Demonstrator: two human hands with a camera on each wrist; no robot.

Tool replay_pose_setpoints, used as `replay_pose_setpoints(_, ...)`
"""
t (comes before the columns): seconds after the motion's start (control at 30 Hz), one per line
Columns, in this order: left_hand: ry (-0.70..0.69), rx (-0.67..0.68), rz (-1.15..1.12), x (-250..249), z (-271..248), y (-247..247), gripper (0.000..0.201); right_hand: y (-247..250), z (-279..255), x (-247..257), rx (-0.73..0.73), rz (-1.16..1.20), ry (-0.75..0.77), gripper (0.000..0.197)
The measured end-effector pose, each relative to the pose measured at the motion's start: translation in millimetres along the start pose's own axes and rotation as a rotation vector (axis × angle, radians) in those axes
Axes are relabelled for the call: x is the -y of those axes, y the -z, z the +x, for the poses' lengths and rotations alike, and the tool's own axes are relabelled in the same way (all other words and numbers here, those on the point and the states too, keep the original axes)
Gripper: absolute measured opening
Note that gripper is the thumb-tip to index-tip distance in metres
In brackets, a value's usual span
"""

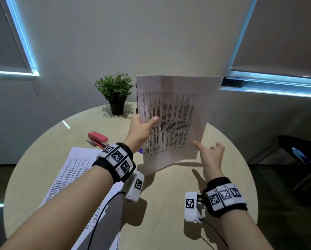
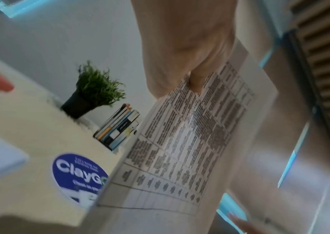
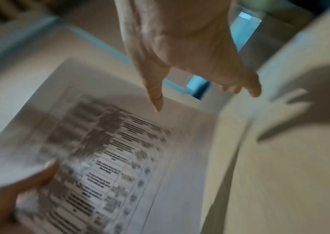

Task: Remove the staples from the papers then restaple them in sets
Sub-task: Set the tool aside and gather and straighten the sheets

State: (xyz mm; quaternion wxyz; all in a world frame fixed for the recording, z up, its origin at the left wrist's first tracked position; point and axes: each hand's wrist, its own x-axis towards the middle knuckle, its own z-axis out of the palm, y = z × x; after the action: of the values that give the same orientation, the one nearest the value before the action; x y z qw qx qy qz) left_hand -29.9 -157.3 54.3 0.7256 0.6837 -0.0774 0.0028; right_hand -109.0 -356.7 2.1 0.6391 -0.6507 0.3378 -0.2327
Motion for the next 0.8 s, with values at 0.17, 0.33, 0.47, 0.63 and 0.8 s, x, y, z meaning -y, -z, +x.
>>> replay_pose_setpoints(0.17,0.127,-0.019,-0.386,-2,1,-6,0.044,-1,2,-20,0.272,0.446,-0.471,0.039)
replay_pose_setpoints(0.33,0.183,0.108,-0.452,3,-3,15,0.025,14,23,-17,0.112,0.503,-0.280,0.041)
replay_pose_setpoints(0.47,0.185,0.182,-0.448,-1,7,59,0.022,41,28,1,0.083,0.360,-0.047,0.014)
replay_pose_setpoints(0.63,0.132,0.400,-0.063,10,7,75,0.069,56,30,16,0.076,0.177,0.210,0.011)
replay_pose_setpoints(0.8,-0.068,0.233,-0.002,20,-1,48,0.036,52,22,29,0.122,0.119,0.361,0.019)
